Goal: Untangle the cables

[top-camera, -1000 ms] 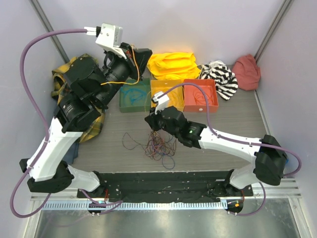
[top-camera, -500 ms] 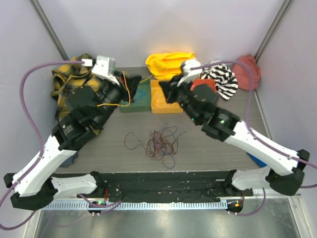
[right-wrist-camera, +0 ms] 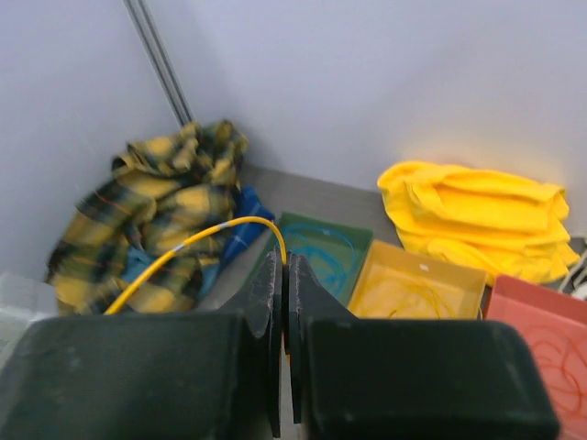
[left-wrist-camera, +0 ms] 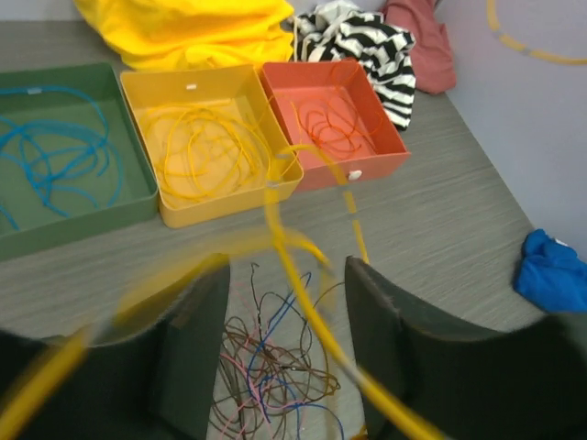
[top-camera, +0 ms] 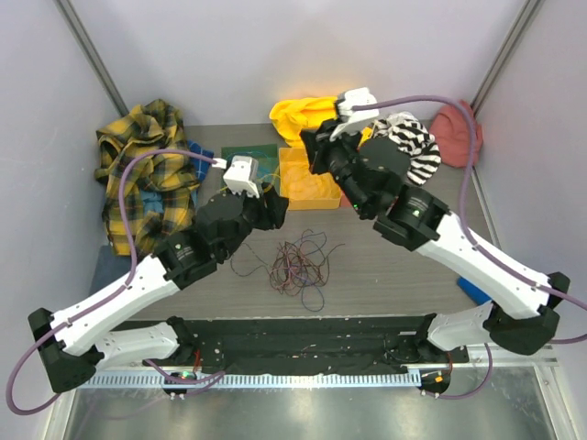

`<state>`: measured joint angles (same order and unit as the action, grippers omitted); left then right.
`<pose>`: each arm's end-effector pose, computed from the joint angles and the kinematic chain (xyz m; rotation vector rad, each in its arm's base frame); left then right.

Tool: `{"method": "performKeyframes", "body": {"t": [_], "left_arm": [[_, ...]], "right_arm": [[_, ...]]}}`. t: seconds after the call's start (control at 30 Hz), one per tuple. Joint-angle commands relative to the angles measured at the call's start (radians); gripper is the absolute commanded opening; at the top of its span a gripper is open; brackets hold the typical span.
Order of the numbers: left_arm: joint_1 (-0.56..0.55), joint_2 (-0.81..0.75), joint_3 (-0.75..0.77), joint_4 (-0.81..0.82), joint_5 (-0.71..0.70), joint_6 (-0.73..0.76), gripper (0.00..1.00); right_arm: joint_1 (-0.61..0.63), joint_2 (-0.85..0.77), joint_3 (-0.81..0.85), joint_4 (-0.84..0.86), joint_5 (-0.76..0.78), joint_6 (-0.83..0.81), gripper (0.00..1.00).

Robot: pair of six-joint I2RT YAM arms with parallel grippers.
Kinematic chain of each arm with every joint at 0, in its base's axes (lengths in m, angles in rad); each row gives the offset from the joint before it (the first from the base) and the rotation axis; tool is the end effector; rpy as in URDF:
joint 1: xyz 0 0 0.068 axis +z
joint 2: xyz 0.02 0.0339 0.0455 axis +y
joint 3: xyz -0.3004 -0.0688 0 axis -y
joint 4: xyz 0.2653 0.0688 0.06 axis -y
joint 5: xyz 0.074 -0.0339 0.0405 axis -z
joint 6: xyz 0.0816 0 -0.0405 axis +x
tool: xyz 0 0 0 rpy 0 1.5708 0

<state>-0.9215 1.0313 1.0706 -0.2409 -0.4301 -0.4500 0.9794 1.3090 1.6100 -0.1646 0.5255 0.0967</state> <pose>0.1925 -0.1973 0.4119 0.1064 1.7917 -0.6147 0.2130 0.2437 0.5593 -0.2087 1.4576 0.5018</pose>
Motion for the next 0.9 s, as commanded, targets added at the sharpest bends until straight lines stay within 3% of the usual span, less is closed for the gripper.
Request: {"method": "performKeyframes", "body": {"t": [0.0,0.2,0.6,0.87], "left_arm": [[0.003,-0.022,-0.052,0.12,-0.041,-0.07,0.73],[0.001,-0.014,-0.106,-0.038,-0.148,-0.2,0.99],[0.001,-0.258,-0.417,-0.11,-0.079,-0.4,1.0],[0.0,-0.422,-0.521,-0.129,-0.033,-0.458,1.0]], "right_arm": [[-0.025,0.033,-0.019,-0.018,0.025,-0.003,0.01],[-0.125,0.082,0.013,-0.029,-0.002,0.041,0.01],[-0.271,0.234,0.09,-0.042,-0.053,0.064,0.01],[-0.343,0.329,0.14,-0.03,-0.073,0.097,0.01]]}}
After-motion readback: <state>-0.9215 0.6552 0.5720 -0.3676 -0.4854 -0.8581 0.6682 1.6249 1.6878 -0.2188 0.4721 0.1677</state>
